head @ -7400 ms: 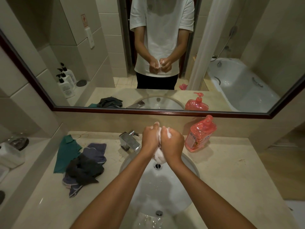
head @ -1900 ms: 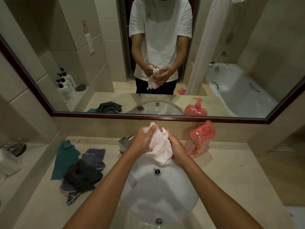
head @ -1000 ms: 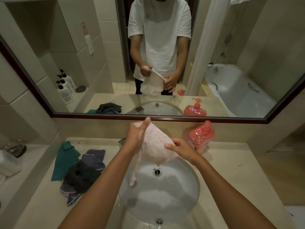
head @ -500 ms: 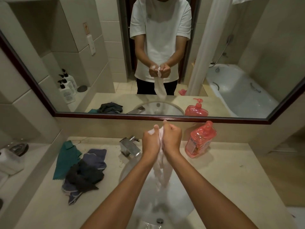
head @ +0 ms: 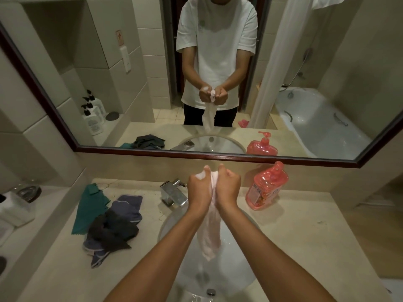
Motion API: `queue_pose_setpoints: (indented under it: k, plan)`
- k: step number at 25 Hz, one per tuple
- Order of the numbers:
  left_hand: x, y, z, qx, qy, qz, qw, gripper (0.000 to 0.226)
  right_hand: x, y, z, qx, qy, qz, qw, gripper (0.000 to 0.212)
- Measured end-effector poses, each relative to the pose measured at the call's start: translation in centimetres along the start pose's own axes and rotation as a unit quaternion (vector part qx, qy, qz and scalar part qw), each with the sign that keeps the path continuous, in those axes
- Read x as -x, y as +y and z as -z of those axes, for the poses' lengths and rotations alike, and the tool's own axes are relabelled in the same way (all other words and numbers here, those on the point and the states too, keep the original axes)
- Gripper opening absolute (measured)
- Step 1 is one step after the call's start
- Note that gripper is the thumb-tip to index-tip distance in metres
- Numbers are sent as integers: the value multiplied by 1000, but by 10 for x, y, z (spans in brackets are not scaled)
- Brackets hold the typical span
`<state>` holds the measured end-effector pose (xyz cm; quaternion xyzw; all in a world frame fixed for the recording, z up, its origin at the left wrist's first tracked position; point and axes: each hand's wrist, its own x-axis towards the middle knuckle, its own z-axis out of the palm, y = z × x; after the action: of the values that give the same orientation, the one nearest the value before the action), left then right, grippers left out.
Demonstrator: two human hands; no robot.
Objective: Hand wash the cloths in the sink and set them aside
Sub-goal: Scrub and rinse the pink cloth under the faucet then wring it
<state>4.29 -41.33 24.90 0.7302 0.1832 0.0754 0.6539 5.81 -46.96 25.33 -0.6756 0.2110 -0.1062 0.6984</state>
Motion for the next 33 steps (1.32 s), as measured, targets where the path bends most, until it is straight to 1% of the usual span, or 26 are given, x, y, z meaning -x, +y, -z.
queue_pose_setpoints:
  k: [2,4,5,8,10,12,14,16,18,20,22,27,29,31,33]
  plan:
    - [-1,2,3,-8,-7,-17,1000,54,13,9,2,4,-18,16,1000,52]
    - [-1,6,7,4,-12,-28,1000,53,30,19,4,11,-63,56,996,41]
    - [1,7,9,8,-17,-33,999,53,32,21,6,21,-72,76,994,37]
    - [9,8,9,4,-45,-55,997,47,15,15,12,24,-59,107,992,34]
    - [13,7,10,-3,-65,-88,994,43,3,8,19,11,-56,113,992,34]
    - [12,6,11,-19,-56,-105,993,37,-4,6,24,1,-52,121,991,32]
    - [9,8,10,-23,-33,-90,995,28,1,10,23,-4,-62,141,988,31]
    - [4,9,9,2,-20,-83,996,35,14,12,18,10,-59,159,985,35]
    - [6,9,7,20,-5,-81,997,43,18,11,15,33,-39,168,984,44]
    - [12,8,3,10,-2,-81,997,47,9,2,16,55,-11,148,987,52]
    - [16,5,-2,-9,-13,-89,996,49,-2,-5,20,64,2,119,991,51]
    - [-4,11,1,-27,13,-64,997,49,24,8,19,48,-39,118,991,48]
    - [-7,10,2,-27,19,-42,999,48,28,8,19,53,-48,140,988,49]
    - [-8,9,5,-9,14,-19,1000,49,33,6,19,64,-56,165,983,49]
    - [-6,7,6,11,0,-12,1000,49,40,4,20,59,-62,163,983,47]
